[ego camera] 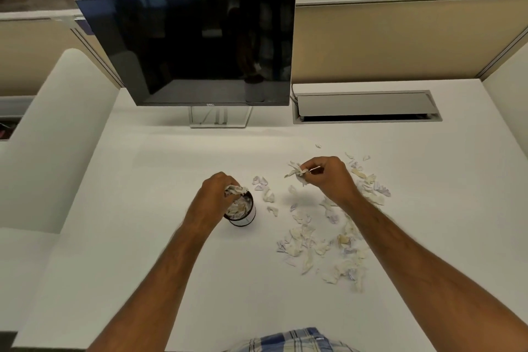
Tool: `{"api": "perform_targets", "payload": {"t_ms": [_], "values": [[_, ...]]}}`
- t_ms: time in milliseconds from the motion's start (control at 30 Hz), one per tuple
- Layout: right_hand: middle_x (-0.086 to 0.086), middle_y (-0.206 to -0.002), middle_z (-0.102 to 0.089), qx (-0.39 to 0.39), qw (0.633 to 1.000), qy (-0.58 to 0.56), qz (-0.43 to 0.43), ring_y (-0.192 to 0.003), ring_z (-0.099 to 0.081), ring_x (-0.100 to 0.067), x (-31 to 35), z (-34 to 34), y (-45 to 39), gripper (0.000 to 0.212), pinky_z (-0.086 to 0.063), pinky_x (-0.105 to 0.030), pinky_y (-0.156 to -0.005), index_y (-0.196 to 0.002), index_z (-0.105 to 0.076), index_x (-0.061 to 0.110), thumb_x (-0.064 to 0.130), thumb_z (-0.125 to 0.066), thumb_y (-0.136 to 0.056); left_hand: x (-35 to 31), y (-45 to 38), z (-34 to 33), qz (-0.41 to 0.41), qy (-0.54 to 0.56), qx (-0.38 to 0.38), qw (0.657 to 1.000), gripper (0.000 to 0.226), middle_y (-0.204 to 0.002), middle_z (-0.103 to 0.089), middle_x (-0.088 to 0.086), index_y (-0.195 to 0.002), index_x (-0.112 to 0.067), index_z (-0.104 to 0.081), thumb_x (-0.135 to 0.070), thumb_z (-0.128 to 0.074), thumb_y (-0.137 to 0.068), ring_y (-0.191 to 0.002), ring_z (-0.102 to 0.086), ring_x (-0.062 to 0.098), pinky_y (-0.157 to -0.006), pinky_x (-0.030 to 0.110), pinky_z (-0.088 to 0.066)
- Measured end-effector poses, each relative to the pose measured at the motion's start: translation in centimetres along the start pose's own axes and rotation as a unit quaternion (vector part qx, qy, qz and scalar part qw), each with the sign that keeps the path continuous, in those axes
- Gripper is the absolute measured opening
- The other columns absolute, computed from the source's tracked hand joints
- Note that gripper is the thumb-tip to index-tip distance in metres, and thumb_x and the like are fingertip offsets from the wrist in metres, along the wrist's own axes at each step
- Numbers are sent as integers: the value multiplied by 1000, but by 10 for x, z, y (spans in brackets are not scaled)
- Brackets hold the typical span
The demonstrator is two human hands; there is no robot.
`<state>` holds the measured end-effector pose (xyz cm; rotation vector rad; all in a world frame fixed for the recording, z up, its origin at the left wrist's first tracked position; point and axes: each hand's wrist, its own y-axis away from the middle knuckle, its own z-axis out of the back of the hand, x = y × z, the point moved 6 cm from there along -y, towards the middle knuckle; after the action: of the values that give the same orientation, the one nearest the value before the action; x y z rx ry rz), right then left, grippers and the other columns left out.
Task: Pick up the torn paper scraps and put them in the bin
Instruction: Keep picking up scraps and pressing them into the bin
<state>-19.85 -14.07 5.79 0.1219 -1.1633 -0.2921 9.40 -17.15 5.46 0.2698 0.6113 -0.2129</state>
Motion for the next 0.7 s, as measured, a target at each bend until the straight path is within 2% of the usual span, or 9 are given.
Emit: {"api": "perform_targets", "payload": {"t_ms": [67, 167, 300, 500, 600, 700], "values": [[6, -68, -76, 3, 1000, -10, 10, -62, -69, -4, 11, -6, 7, 7, -47, -11, -56, -89, -80, 18, 15, -83, -83, 4, 7, -7, 0, 2, 18, 1000, 21, -100, -63, -4, -102, -21, -73, -10, -73, -84, -91, -63, 15, -79, 33, -53], [6, -70, -76, 14, 1000, -13, 21, -64, -69, -5, 25, -19, 14, 8, -47, -15, -56, -90, -80, 18, 16, -83, -83, 9, 16, -15, -9, 26, 38, 999, 33, -104, -61, -10, -110, -31, -67, -20, -75, -80, -93, -62, 8, -83, 34, -55], [6, -74, -77, 36, 998, -10, 43, -70, -72, -9, 41, -39, 22, 8, -53, -19, -62, -91, -80, 19, 15, -81, -83, 17, 24, -10, -15, 51, 5, 999, 52, -114, -58, -9, -121, -25, -62, -21, -86, -76, -102, -60, 12, -87, 30, -54], [9, -77, -77, 76, 995, 20, 65, -72, -73, -6, 61, -80, 26, 10, -51, -16, -60, -91, -80, 18, 11, -77, -86, 29, 40, 7, -22, 55, -75, 995, 28, -97, -61, -19, -100, -31, -63, -14, -79, -84, -86, -58, 8, -78, 28, -52], [12, -79, -76, 96, 991, 41, 80, -72, -72, -4, 69, -104, 24, 11, -55, -19, -62, -89, -80, 17, 8, -76, -85, 34, 49, 14, -14, 67, -106, 992, 23, -96, -61, -18, -100, -30, -64, -11, -72, -90, -85, -59, 6, -76, 20, -48], [15, -81, -69, 120, 983, 103, 97, -69, -64, -1, 71, -128, 21, 15, -48, -14, -63, -93, -79, 17, 6, -73, -84, 39, 56, 21, 2, 96, -134, 986, 24, -100, -61, -18, -104, -27, -63, -8, -68, -91, -87, -59, 4, -74, 11, -44]]}}
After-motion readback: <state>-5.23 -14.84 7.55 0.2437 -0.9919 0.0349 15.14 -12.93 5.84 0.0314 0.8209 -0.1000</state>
